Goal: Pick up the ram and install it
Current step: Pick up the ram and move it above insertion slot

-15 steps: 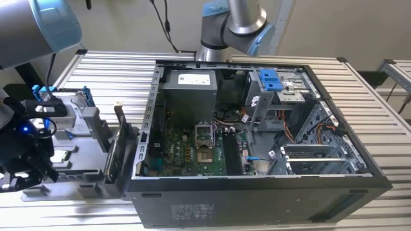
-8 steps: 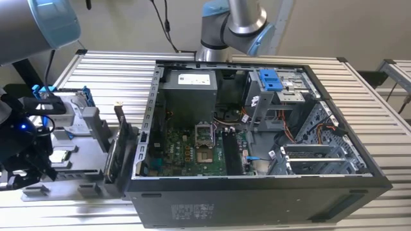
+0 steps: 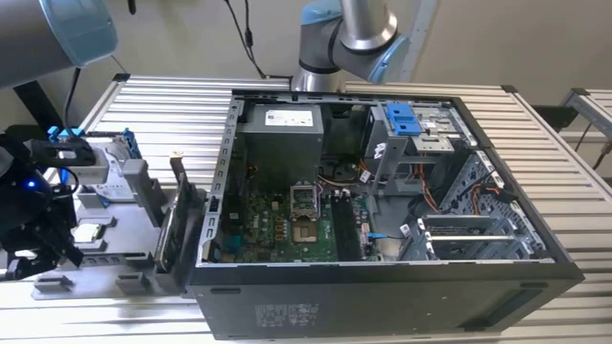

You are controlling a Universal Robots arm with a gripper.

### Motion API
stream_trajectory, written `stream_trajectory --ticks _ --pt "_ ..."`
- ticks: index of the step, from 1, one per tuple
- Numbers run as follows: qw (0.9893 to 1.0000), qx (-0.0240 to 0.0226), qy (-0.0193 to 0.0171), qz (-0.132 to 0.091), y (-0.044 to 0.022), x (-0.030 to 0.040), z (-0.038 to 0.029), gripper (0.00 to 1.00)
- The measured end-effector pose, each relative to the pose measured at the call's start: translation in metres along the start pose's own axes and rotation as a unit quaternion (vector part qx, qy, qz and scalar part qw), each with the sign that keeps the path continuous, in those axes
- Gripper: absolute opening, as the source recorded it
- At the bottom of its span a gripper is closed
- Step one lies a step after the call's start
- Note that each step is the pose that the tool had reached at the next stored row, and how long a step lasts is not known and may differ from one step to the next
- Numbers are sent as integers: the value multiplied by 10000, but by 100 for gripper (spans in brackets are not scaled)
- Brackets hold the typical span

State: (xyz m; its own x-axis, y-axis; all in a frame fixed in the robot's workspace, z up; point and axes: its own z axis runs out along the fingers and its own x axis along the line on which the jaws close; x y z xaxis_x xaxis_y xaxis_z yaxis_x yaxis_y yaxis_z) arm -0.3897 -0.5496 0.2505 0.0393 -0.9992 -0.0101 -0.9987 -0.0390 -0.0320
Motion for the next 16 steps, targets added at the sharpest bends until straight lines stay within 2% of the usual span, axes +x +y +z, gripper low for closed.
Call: stream_trajectory --ticks 4,12,14,16 --pt "10000 0 -17 16 -1 0 -26 15" --pt "10000 1 -58 21 -4 -1 -128 15" --pt "10000 2 -71 22 -5 -1 -147 15" --pt "9999 4 -101 23 -6 -1 -167 15"
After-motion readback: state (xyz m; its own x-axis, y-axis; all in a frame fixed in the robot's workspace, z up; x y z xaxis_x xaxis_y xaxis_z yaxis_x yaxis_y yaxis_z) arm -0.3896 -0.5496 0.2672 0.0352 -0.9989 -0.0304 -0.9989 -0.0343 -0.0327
